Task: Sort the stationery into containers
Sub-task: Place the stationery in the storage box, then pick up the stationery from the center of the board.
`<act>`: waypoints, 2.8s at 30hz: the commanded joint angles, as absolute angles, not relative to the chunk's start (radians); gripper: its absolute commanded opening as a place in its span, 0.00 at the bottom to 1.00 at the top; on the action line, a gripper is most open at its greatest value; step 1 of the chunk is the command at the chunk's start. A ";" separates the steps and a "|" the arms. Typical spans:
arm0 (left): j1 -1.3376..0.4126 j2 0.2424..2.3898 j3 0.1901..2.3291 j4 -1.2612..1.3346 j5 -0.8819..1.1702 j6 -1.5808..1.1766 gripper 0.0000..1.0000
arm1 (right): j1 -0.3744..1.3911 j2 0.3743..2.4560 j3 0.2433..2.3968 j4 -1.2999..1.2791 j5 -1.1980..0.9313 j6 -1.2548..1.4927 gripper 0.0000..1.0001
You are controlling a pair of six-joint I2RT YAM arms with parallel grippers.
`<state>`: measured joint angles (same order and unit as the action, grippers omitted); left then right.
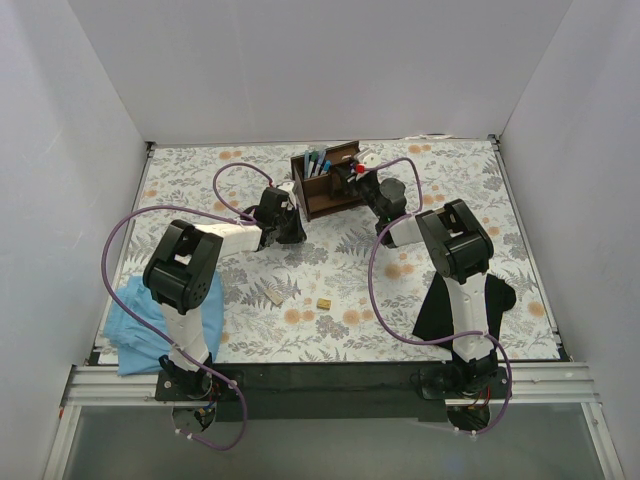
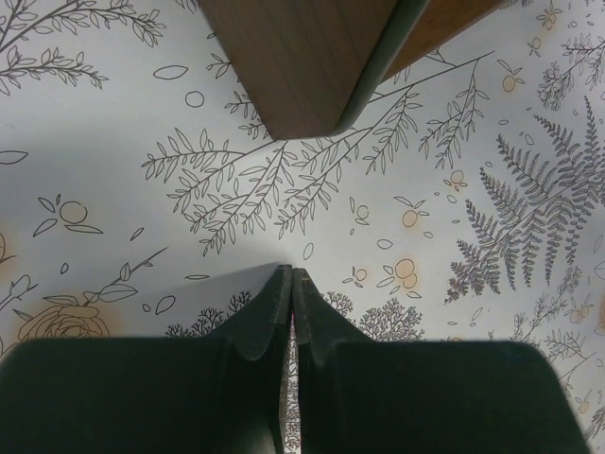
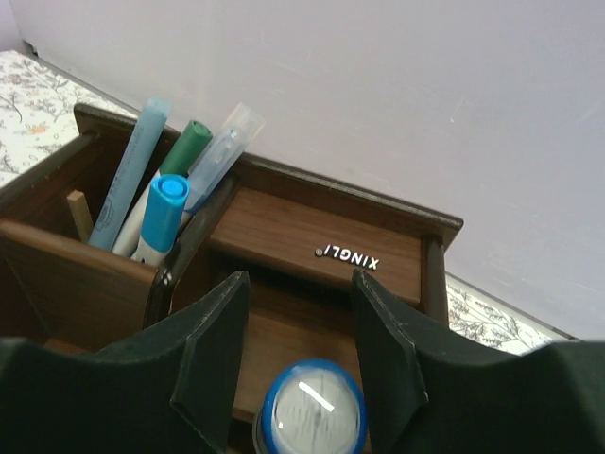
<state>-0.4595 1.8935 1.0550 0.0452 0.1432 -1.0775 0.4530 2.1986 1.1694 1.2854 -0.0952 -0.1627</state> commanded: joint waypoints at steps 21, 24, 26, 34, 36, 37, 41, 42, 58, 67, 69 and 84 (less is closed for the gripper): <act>-0.453 1.910 1.048 0.075 0.161 -1.077 0.00 | 0.457 2.189 1.219 1.894 -0.087 -0.218 0.06; -0.453 1.911 1.051 0.072 0.161 -1.078 0.00 | 0.453 2.192 1.236 1.896 -0.097 -0.221 0.06; -0.453 1.913 1.051 0.075 0.161 -1.074 0.00 | 0.453 2.200 1.250 1.894 -0.103 -0.219 0.06; -0.451 1.924 1.034 0.090 0.155 -1.074 0.00 | 0.454 2.249 1.278 1.890 -0.118 -0.196 0.26; -0.451 1.925 1.032 0.095 0.152 -1.071 0.00 | 0.449 2.261 1.299 1.891 -0.121 -0.190 0.25; -0.449 1.927 1.031 0.095 0.150 -1.069 0.00 | 0.449 2.270 1.305 1.890 -0.121 -0.186 0.25; -0.448 1.925 1.032 0.091 0.150 -1.068 0.00 | 0.446 2.290 1.339 1.888 -0.120 -0.179 0.26; -0.446 1.928 1.035 0.091 0.152 -1.068 0.00 | 0.445 2.295 1.348 1.888 -0.121 -0.181 0.29; -0.442 1.933 1.035 0.092 0.164 -1.072 0.00 | 0.445 2.289 1.367 1.894 -0.126 -0.216 0.74; -0.442 1.916 1.048 0.078 0.176 -1.085 0.00 | 0.443 2.226 1.368 1.891 -0.103 -0.245 0.77; -0.442 1.908 1.049 0.077 0.176 -1.085 0.00 | 0.445 2.207 1.361 1.891 -0.109 -0.265 0.78; -0.443 1.649 1.046 -0.047 0.179 -1.051 0.31 | 0.391 1.688 1.241 1.037 -0.100 -0.155 0.76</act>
<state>-0.4469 1.8130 1.0428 0.0067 0.1734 -1.0874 0.4156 1.8511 1.2465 1.2572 -0.1108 -0.2401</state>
